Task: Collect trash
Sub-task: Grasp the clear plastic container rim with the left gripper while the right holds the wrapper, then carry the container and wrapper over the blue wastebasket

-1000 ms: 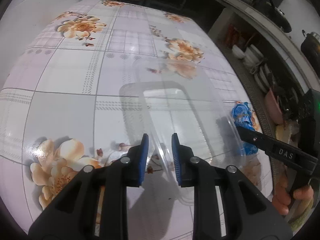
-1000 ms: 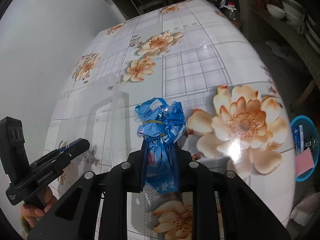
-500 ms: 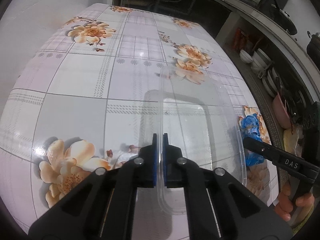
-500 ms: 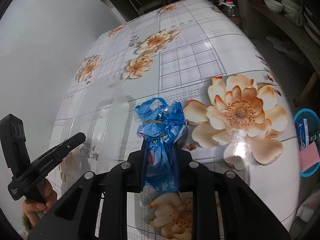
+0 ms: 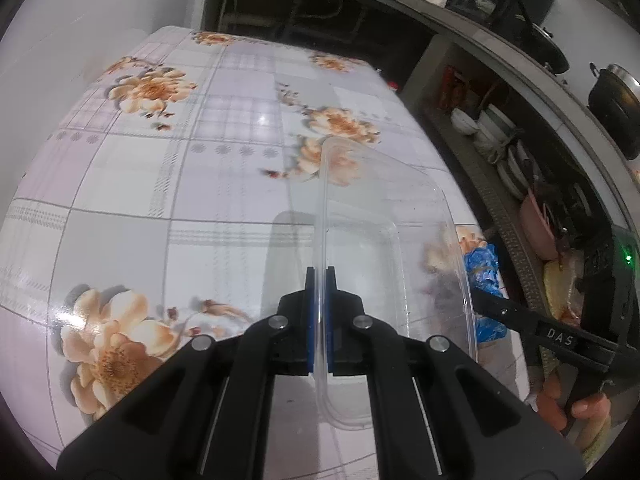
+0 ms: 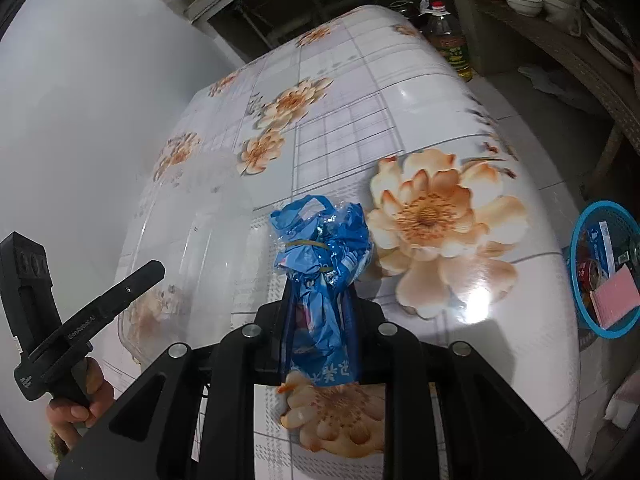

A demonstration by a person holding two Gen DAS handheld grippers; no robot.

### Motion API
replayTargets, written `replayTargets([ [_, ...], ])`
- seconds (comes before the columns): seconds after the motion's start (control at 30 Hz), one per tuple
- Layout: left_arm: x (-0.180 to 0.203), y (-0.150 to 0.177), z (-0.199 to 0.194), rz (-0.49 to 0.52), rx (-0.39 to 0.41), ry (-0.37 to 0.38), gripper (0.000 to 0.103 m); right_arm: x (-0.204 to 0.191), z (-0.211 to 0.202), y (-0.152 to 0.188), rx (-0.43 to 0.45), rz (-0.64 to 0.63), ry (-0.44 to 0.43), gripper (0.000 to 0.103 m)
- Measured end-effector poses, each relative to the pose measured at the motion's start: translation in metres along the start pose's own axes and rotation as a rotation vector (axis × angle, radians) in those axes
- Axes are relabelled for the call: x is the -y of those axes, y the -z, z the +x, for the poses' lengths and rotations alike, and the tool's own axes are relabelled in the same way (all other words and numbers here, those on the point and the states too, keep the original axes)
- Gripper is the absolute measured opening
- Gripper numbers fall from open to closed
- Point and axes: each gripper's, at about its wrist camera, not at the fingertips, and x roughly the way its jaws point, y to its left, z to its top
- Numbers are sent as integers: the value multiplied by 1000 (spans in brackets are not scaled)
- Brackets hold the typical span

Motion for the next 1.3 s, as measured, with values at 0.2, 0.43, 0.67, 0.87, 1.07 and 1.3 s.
replayTargets([
  [0.2, 24, -5, -4, 30, 13, 28, 2, 15, -23, 2, 48, 32, -4, 22],
  [0.43, 72, -11, -2, 102, 20, 71, 2, 46, -57, 4, 119, 88, -2, 22],
  [0.67, 153, -17, 17, 225, -13, 144, 2, 108, -98, 15, 206, 201, 32, 22],
  [0.87, 238, -17, 61, 334, -124, 234, 2, 208, -147, 53, 294, 410, 166, 22],
  [1.07, 319, -1, 131, 430, -301, 271, 2, 318, -169, 116, 296, 688, 269, 22],
  [1.3, 374, 37, 237, 429, -555, 198, 2, 380, -138, 148, 269, 846, 190, 22],
])
